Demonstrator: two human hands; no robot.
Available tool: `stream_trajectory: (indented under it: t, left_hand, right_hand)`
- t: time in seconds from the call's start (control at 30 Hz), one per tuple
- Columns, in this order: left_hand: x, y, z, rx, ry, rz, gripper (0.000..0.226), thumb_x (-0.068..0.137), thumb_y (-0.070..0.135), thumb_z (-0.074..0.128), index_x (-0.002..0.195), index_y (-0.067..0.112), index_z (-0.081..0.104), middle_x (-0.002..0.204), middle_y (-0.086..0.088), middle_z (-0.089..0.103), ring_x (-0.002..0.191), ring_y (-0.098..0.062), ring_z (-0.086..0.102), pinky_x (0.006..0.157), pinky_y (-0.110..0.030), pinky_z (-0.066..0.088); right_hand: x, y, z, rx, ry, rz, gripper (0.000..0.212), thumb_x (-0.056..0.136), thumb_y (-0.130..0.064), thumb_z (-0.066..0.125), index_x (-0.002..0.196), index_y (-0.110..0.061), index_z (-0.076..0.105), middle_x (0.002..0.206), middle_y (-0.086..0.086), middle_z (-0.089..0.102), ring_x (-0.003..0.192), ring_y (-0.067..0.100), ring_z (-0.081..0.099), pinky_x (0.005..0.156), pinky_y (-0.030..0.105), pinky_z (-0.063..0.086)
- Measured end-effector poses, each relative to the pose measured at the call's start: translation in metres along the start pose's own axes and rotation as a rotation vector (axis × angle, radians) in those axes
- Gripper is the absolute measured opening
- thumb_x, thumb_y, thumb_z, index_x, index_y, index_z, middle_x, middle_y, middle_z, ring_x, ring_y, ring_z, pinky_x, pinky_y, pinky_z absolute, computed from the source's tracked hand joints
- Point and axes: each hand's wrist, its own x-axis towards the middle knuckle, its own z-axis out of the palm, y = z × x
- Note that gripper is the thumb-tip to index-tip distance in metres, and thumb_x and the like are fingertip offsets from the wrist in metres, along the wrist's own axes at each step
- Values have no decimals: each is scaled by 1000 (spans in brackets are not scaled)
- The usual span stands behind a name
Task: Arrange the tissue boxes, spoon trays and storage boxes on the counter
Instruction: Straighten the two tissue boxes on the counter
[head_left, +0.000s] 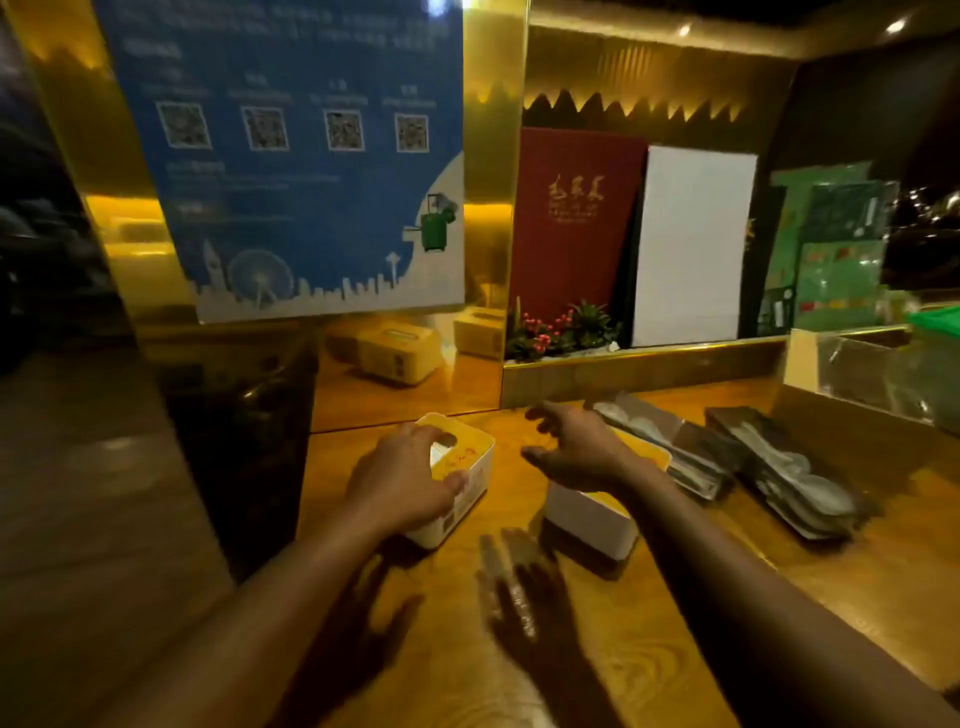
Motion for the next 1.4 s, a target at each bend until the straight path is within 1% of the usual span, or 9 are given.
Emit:
stream_trajectory:
  t: [0.23,0.4,0.5,0.6,0.77,0.9,1.1,1.27,1.4]
  left_hand:
    - [2,-36,64,172,-89,-136,87,77,79,52,148,32,33,163,-2,14,149,-43,3,106,-57,39]
    - [19,-63,81,113,54,-28,76,78,72,61,139,31,44,157,-3,28,149,-40,10,106,-56,43]
    - [35,-80,86,-17,59,63,70,74,64,72,132,33,49,158,-4,27,151,-35,10,104,-59,45]
    - [47,-93,81,-160,24,112,69,70,49,83,130,34,52,160,1,21,151,-30,15,105,-55,46]
    - [55,-107,76,-261,7,140,65,68,32,89,123,37,55,160,6,20,149,-25,18,104,-54,46]
    - [53,-108,75,-351,-7,121,63,71,16,87,122,34,55,164,11,15,148,-25,27,96,-40,55]
    - [48,-102,73,-338,-13,121,62,75,10,84,125,31,54,166,9,12,149,-23,25,94,-20,41]
    - [46,-101,74,-341,-18,103,62,75,8,83,125,30,54,166,9,12,148,-21,25,92,-15,41]
    - [46,-99,74,-336,-22,92,64,73,9,85,123,33,53,166,9,12,148,-24,27,93,-24,49]
  right_hand:
    - [40,-10,87,-260,-176,-19,92,88,-31,72,157,-35,11,163,15,16,145,39,26,110,50,38]
    - [51,1,111,-359,-119,-84,77,88,-42,69,152,-37,26,166,12,11,152,36,3,120,54,6]
    - [51,4,107,-310,11,-88,47,88,-45,67,130,-33,51,155,11,36,147,32,21,120,51,8]
    - [44,6,102,-284,101,-46,37,86,-49,69,116,-32,59,130,5,52,128,25,39,115,46,20]
    - [34,5,107,-224,189,-4,32,85,-46,71,112,-31,62,121,3,54,116,23,42,100,40,35]
    - [30,2,116,-191,220,28,33,84,-46,73,111,-32,62,120,3,55,115,25,44,94,40,40]
    - [29,4,119,-164,211,47,34,84,-44,74,113,-32,62,127,3,54,121,27,42,97,39,38]
    - [30,3,121,-167,209,59,35,84,-41,75,115,-31,62,130,2,53,124,29,43,101,43,40]
    - [29,5,116,-166,171,31,34,86,-42,72,116,-33,60,129,1,53,124,29,43,101,42,39]
